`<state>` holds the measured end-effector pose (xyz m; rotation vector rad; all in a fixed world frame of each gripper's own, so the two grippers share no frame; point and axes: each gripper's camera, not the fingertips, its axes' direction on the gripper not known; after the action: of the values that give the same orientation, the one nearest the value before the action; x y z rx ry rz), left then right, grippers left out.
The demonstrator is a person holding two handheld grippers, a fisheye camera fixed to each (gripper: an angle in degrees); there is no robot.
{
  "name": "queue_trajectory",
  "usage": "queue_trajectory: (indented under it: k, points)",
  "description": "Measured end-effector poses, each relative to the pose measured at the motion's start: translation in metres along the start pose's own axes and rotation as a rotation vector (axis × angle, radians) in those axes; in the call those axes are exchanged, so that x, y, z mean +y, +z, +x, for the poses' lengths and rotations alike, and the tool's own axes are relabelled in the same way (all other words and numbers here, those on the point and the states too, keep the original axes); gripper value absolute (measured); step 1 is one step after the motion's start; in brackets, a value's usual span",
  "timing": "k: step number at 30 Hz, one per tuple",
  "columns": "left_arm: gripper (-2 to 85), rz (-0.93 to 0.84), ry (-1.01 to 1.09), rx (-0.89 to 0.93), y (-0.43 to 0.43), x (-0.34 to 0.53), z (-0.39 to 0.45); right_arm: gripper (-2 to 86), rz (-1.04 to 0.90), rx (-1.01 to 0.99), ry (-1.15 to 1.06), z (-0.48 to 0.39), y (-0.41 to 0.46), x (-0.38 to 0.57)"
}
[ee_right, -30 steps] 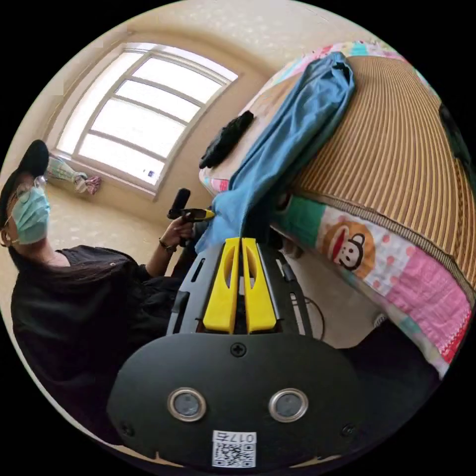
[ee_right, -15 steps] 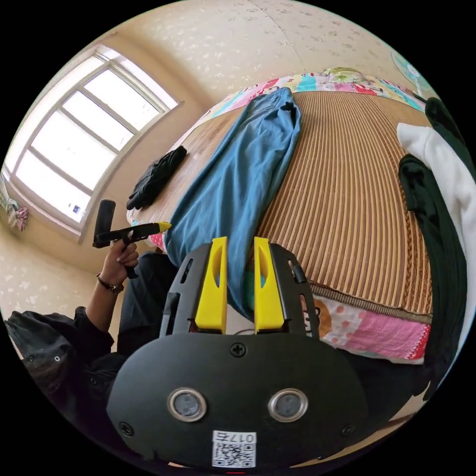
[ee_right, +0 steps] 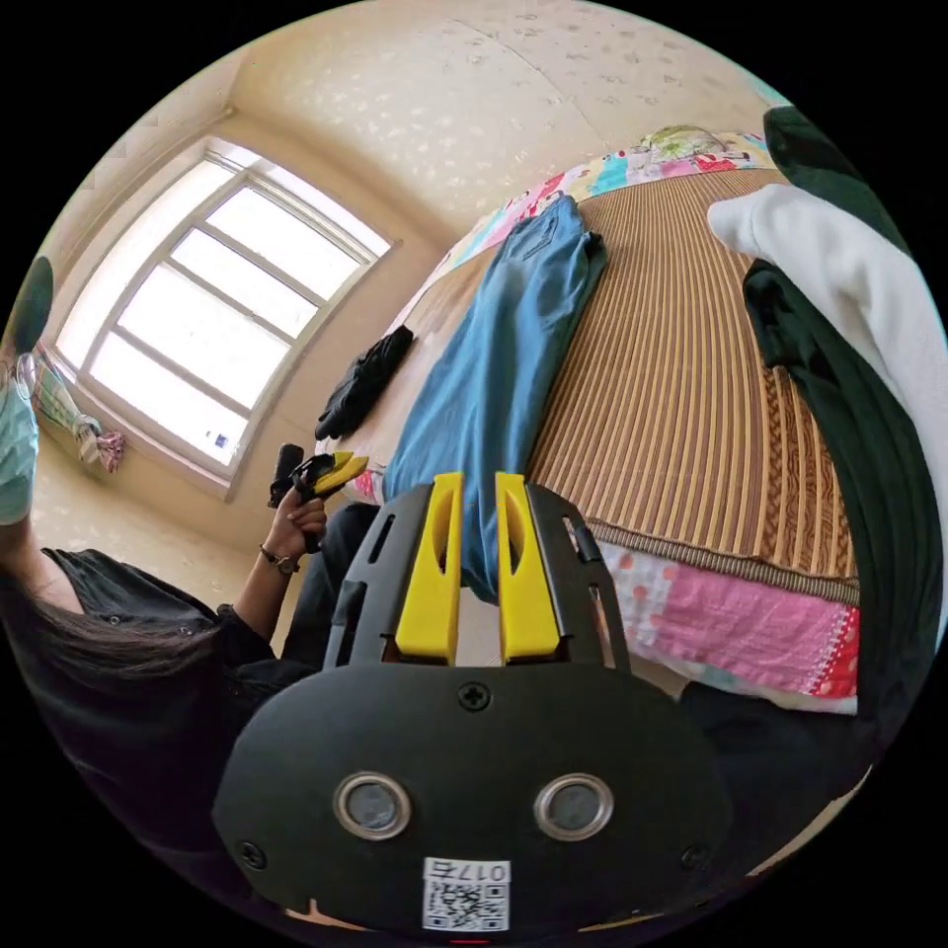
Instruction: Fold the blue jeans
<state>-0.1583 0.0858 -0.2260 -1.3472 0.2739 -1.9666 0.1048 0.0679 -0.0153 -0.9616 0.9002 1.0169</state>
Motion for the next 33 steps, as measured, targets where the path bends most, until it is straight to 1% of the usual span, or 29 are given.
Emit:
queue_trajectory:
  k: [4, 7, 10, 12, 13, 14, 15, 16, 17, 18, 19, 21, 22, 24, 25, 27, 29, 30, 31, 33]
  points:
    - [11.4, -0.058, 0.06, -0.069, 0.032, -0.042, 0.013, 11.3, 0.009, -0.009, 0.084, 0.03, 0.004, -0.042]
    - [13.4, -0.098, 0.034, -0.11, 0.06, -0.07, 0.008, 11.5, -0.101, -0.055, 0.164, 0.057, 0.026, -0.075]
    - [11.2, -0.141, 0.004, -0.089, 0.08, -0.082, 0.004, 8.1, -0.176, -0.15, 0.198, 0.073, 0.044, -0.099]
    - [6.5, -0.197, -0.012, -0.073, 0.095, -0.077, 0.002, 4.5, -0.258, -0.182, 0.241, 0.081, 0.06, -0.111]
    - [5.0, -0.22, -0.023, -0.065, 0.099, -0.074, 0.001, 3.9, -0.27, -0.219, 0.244, 0.083, 0.063, -0.111]
    - [3.2, -0.252, -0.048, -0.021, 0.103, -0.065, -0.004, 3.4, -0.264, -0.321, 0.265, 0.087, 0.062, -0.109]
    - [2.4, -0.209, -0.052, 0.081, 0.095, -0.053, -0.006, 3.0, -0.209, -0.459, 0.266, 0.088, 0.053, -0.103]
    - [2.2, -0.17, -0.047, 0.139, 0.086, -0.046, -0.005, 2.8, -0.165, -0.541, 0.256, 0.087, 0.045, -0.099]
    - [1.7, -0.082, -0.012, 0.25, 0.064, -0.033, 0.003, 2.6, -0.09, -0.672, 0.226, 0.081, 0.026, -0.089]
    - [1.3, -0.022, 0.05, 0.305, 0.039, -0.019, 0.018, 2.3, -0.045, -0.724, 0.17, 0.068, 0.002, -0.079]
    - [1.1, 0.002, 0.092, 0.317, 0.026, -0.012, 0.029, 2.2, -0.023, -0.73, 0.133, 0.059, -0.011, -0.074]
    - [0.9, 0.074, 0.297, 0.388, -0.022, 0.012, 0.086, 2.0, 0.086, -0.757, -0.016, 0.015, -0.071, -0.053]
    - [0.9, 0.082, 0.352, 0.416, -0.031, 0.017, 0.104, 1.9, 0.102, -0.781, -0.062, 0.001, -0.085, -0.05]
    - [0.9, 0.145, 0.572, 0.484, -0.067, 0.032, 0.183, 1.9, 0.166, -0.881, -0.274, -0.064, -0.139, -0.049]
    - [0.9, 0.167, 0.624, 0.488, -0.076, 0.035, 0.203, 1.9, 0.182, -0.896, -0.331, -0.081, -0.153, -0.051]
    - [1.0, 0.234, 0.8, 0.504, -0.11, 0.042, 0.279, 2.0, 0.267, -0.919, -0.538, -0.145, -0.213, -0.059]
    - [1.1, 0.271, 0.902, 0.503, -0.129, 0.043, 0.331, 2.0, 0.319, -0.915, -0.666, -0.188, -0.253, -0.066]
    - [1.1, 0.296, 0.929, 0.474, -0.137, 0.04, 0.359, 2.0, 0.354, -0.884, -0.741, -0.213, -0.278, -0.071]
    - [1.1, 0.31, 0.928, 0.446, -0.14, 0.037, 0.371, 2.0, 0.375, -0.855, -0.765, -0.223, -0.289, -0.074]
    - [1.0, 0.335, 0.849, 0.283, -0.139, 0.012, 0.4, 1.9, 0.432, -0.661, -0.738, -0.253, -0.317, -0.094]
